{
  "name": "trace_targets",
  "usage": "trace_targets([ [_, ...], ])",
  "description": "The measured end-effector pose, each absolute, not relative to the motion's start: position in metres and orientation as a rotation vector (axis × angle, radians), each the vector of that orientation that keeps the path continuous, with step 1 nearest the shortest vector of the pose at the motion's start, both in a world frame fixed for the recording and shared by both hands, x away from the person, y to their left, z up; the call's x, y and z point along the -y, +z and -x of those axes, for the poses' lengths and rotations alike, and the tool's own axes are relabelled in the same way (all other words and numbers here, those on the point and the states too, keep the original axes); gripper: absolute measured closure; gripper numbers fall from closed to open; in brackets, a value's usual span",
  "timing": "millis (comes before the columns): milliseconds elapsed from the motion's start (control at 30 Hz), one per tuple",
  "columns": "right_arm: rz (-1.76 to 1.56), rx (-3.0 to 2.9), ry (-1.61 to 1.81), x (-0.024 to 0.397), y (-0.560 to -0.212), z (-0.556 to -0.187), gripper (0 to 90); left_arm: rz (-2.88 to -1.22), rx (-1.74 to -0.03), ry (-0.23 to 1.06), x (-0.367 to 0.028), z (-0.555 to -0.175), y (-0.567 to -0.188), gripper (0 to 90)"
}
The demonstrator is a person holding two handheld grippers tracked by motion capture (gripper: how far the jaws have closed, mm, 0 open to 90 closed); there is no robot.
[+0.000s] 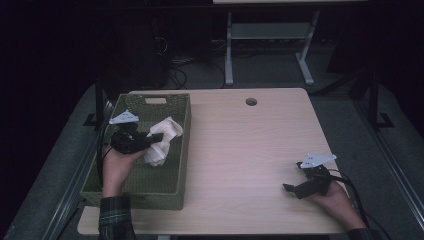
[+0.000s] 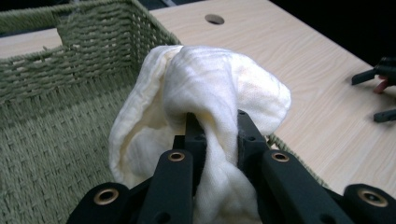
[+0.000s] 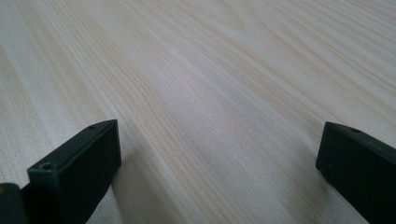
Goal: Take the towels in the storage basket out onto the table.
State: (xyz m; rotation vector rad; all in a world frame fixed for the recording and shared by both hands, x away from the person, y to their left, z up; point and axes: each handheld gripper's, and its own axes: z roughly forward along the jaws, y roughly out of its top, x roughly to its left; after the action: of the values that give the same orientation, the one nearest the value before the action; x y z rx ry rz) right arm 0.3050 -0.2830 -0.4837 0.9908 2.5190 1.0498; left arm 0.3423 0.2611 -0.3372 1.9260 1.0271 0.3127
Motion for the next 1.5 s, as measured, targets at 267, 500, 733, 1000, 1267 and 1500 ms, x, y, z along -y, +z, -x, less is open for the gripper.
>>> trace_targets([
  [267,-0.991,-2.519,1.05,0.283,-0.484,-0.305,0.0,-1.878,-0.962,0.278,-0.254,-0.339,-0.321,79.2],
  [500,-0.991,-2.518,1.05,0.283,-0.484,-0.305,0.0,-1.854,-0.887,0.27,-0.242,-0.337,-0.307,79.3],
  [733,-0.991,-2.519,1.05,0.283,-0.484,-0.305,0.0,-1.845,-0.796,0.245,-0.22,-0.335,-0.293,79.2],
  [1000,-0.979,-2.524,1.053,0.283,-0.484,-0.306,0.0,-1.835,-0.702,0.205,-0.19,-0.338,-0.282,79.1],
  [1267,-0.976,-2.525,1.054,0.283,-0.484,-0.306,0.0,-1.86,-0.647,0.164,-0.157,-0.344,-0.283,79.0],
  [1500,-0.976,-2.525,1.054,0.283,-0.484,-0.306,0.0,-1.88,-0.601,0.119,-0.135,-0.345,-0.289,78.9],
])
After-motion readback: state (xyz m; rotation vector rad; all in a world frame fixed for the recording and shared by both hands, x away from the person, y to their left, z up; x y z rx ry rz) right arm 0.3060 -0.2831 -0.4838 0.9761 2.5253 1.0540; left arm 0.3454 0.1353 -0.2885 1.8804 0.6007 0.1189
